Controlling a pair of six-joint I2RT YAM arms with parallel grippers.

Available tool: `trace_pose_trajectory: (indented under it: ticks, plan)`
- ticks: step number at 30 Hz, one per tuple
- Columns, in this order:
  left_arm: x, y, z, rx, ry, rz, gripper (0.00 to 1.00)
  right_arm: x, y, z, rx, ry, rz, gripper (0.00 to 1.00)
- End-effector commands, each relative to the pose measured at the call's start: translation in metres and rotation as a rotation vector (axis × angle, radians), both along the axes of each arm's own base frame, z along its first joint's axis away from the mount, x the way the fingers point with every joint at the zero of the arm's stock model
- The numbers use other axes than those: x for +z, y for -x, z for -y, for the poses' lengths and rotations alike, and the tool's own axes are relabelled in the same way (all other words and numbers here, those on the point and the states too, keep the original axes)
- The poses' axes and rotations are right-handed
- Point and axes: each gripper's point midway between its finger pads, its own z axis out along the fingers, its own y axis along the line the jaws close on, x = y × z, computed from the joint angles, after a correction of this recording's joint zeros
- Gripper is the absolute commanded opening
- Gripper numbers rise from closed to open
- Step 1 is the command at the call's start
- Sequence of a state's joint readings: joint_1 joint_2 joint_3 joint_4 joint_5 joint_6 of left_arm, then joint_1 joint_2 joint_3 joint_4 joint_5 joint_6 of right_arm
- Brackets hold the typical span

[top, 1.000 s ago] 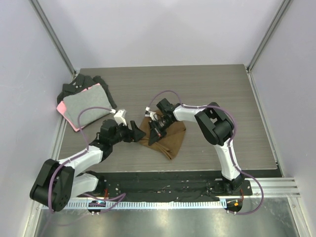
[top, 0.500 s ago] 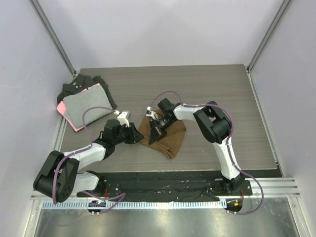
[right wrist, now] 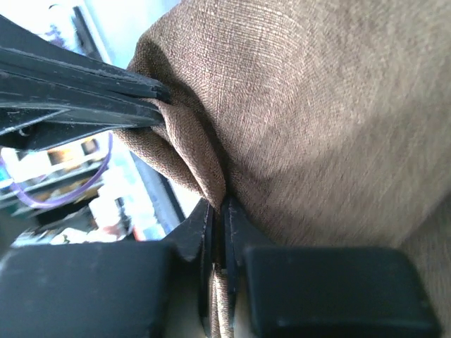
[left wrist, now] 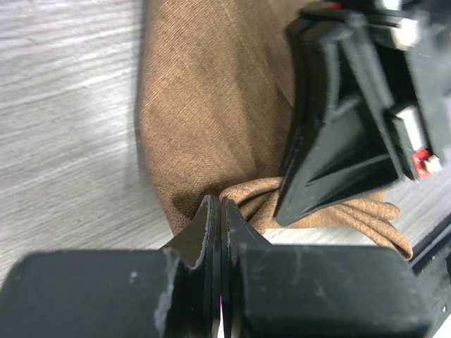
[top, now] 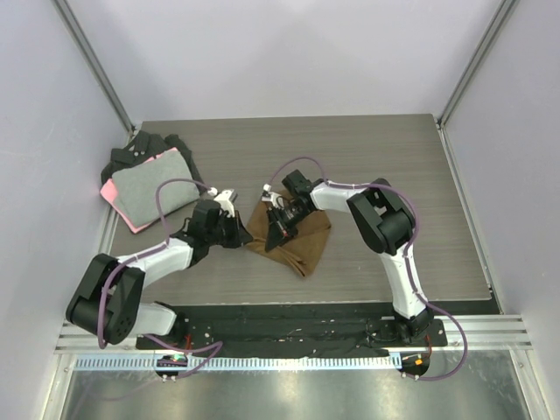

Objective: Fold the napkin, place the utensils inside, and roll it up
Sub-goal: Roll the napkin with the utensil

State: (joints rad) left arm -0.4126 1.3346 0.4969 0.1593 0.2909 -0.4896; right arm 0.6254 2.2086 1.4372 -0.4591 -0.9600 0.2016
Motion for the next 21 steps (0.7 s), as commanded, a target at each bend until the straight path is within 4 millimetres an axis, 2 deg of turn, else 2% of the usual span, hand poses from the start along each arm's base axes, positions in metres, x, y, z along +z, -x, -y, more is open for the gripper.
trace_pose_trajectory:
  ticks: [1, 2, 3, 4, 6, 7, 9, 10, 11, 12, 13, 14, 15, 17, 18, 19, 21]
  plan:
    - [-0.005, -0.003, -0.005, 0.043, -0.061, -0.095, 0.0, 0.035, -0.03, 0.008, -0.059, 0.025, 0.246, 0.25]
    - [-0.008, -0.001, -0.006, 0.047, -0.072, -0.125, 0.0, 0.035, -0.036, 0.012, -0.071, 0.057, 0.298, 0.31]
    - [-0.011, 0.001, -0.006, 0.05, -0.085, -0.164, 0.0, 0.05, -0.036, 0.014, -0.073, 0.047, 0.35, 0.4]
    - [-0.011, 0.001, -0.005, 0.058, -0.084, -0.182, 0.0, 0.049, -0.033, 0.018, -0.07, 0.058, 0.375, 0.43]
    - [-0.012, -0.002, -0.003, 0.062, -0.09, -0.214, 0.0, 0.053, -0.035, 0.025, -0.074, 0.096, 0.475, 0.57]
    - [-0.015, 0.001, -0.004, 0.065, -0.099, -0.246, 0.0, 0.062, -0.033, 0.03, -0.083, 0.094, 0.531, 0.62]
    - [-0.01, -0.002, 0.0, 0.059, -0.092, -0.261, 0.0, 0.066, -0.033, 0.033, -0.091, 0.134, 0.646, 0.66]
    - [-0.015, 0.001, -0.001, 0.059, -0.102, -0.292, 0.0, 0.075, -0.031, 0.036, -0.109, 0.135, 0.721, 0.69]
    - [-0.015, 0.001, 0.001, 0.057, -0.095, -0.304, 0.0, 0.076, -0.03, 0.037, -0.113, 0.153, 0.772, 0.7]
    - [-0.012, -0.002, 0.003, 0.057, -0.091, -0.304, 0.0, 0.075, -0.018, 0.029, -0.076, 0.167, 0.839, 0.71]
    - [-0.014, 0.0, 0.003, 0.055, -0.095, -0.319, 0.0, 0.07, -0.025, 0.037, -0.113, 0.232, 0.926, 0.73]
    - [-0.013, -0.001, 0.003, 0.058, -0.094, -0.322, 0.0, 0.075, -0.022, 0.034, -0.109, 0.235, 0.99, 0.74]
    - [-0.013, -0.001, 0.003, 0.056, -0.093, -0.322, 0.0, 0.078, -0.017, 0.025, -0.107, 0.223, 1.032, 0.75]
    - [-0.011, -0.002, 0.004, 0.054, -0.09, -0.315, 0.0, 0.07, -0.015, 0.025, -0.114, 0.253, 1.053, 0.76]
    - [-0.011, -0.001, 0.003, 0.053, -0.091, -0.314, 0.0, 0.071, -0.01, 0.017, -0.105, 0.23, 1.068, 0.76]
    - [-0.011, -0.001, 0.003, 0.054, -0.092, -0.315, 0.0, 0.069, -0.016, 0.021, -0.129, 0.271, 1.101, 0.76]
    - [-0.01, -0.001, 0.003, 0.054, -0.094, -0.314, 0.0, 0.063, -0.015, 0.017, -0.111, 0.287, 1.124, 0.76]
